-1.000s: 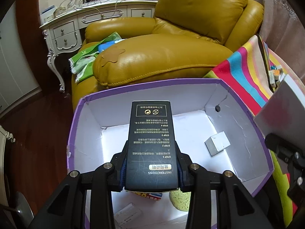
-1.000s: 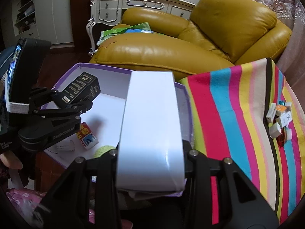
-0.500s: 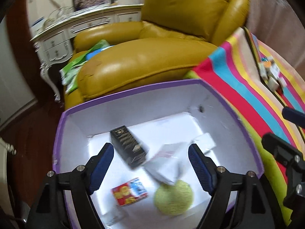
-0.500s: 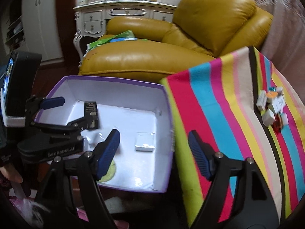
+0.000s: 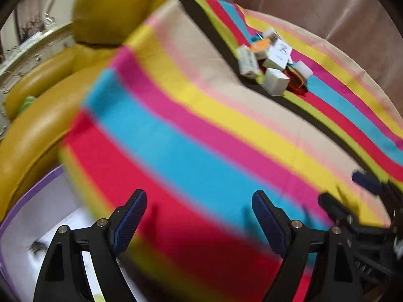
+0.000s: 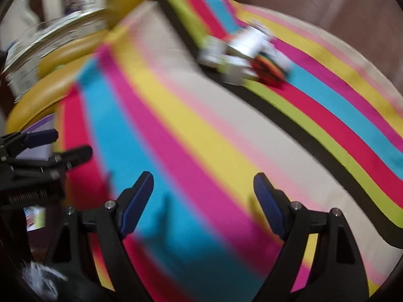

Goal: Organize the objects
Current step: 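Grasp the white cream box with the left tool while the right grasps a small white box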

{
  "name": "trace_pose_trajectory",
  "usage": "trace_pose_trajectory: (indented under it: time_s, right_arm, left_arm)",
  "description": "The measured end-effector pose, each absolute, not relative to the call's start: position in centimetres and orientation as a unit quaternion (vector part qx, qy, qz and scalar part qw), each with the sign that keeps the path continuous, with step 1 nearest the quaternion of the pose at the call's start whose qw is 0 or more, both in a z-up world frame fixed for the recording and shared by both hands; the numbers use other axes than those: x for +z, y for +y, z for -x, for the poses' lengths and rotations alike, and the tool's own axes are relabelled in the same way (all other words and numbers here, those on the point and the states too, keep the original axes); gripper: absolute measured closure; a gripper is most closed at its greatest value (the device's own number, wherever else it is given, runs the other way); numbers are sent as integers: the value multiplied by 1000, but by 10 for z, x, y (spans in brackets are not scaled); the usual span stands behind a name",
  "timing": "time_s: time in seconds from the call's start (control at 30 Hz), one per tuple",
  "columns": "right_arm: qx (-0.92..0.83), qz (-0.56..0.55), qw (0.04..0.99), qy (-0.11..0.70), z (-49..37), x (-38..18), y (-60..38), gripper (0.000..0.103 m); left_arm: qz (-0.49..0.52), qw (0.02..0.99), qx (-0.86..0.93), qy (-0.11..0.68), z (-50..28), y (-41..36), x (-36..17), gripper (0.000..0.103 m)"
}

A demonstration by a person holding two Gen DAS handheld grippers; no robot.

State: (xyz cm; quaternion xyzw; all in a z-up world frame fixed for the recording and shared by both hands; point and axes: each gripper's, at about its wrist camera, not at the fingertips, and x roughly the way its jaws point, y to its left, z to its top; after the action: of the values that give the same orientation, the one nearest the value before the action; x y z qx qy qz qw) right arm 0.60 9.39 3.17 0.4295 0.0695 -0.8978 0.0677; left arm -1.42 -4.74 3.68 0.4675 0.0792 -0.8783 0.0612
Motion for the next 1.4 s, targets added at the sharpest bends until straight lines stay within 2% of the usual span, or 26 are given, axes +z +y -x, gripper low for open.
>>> trace_pose_trajectory:
  time_s: [0.17, 0.27, 0.33, 0.37, 0.5, 0.73, 0.77, 0.8, 0.83, 0.9, 1.0, 1.23, 1.4]
  right_arm:
    - [-888, -458, 30, 18, 55, 18, 158, 19]
    - [-883, -468, 34, -15, 83, 13, 176, 19]
    - [-884, -465, 44, -14, 101, 14, 174, 19]
    - [-885, -462, 52, -11, 109, 15, 169, 19]
    - [-891, -444, 88, -13, 143, 22, 149, 19]
    - [-885, -453, 109, -8, 217, 11, 117, 19]
    - [-880, -462, 109, 4, 222, 5, 112, 24]
    - [-884, -454, 104, 23, 221, 6, 108, 56]
    - [-885, -451, 112, 22, 218, 9, 109, 64]
    - [-888, -441, 126, -23, 202, 19, 129, 65]
    - [-898, -429, 91, -30, 169, 27, 168, 65]
    - [-904, -427, 21, -8, 94, 17, 242, 65]
    - [-904, -428, 10, -4, 87, 18, 252, 65]
  left_arm:
    - [-467, 60, -876, 107, 102, -19, 18, 17]
    - [-447, 71, -888, 82, 133, -17, 11, 17]
    - [-436, 79, -895, 55, 139, -17, 5, 16]
    - [-436, 74, -895, 56, 139, -18, 5, 11]
    - [-426, 59, -898, 95, 139, -28, 4, 3]
    - [-448, 87, -888, 49, 148, -13, -2, 2]
    - [-448, 89, -888, 52, 148, -15, -2, 1]
    - [-448, 91, -888, 55, 148, -16, -2, 1]
    - [-448, 92, -888, 55, 148, -15, -2, 1]
    - [-449, 92, -887, 54, 149, -14, -3, 1]
    - [-448, 93, -887, 54, 149, -12, -3, 1]
    - [-450, 95, -887, 51, 148, -9, -3, 0]
    - [-452, 97, -886, 49, 149, -9, -3, 0]
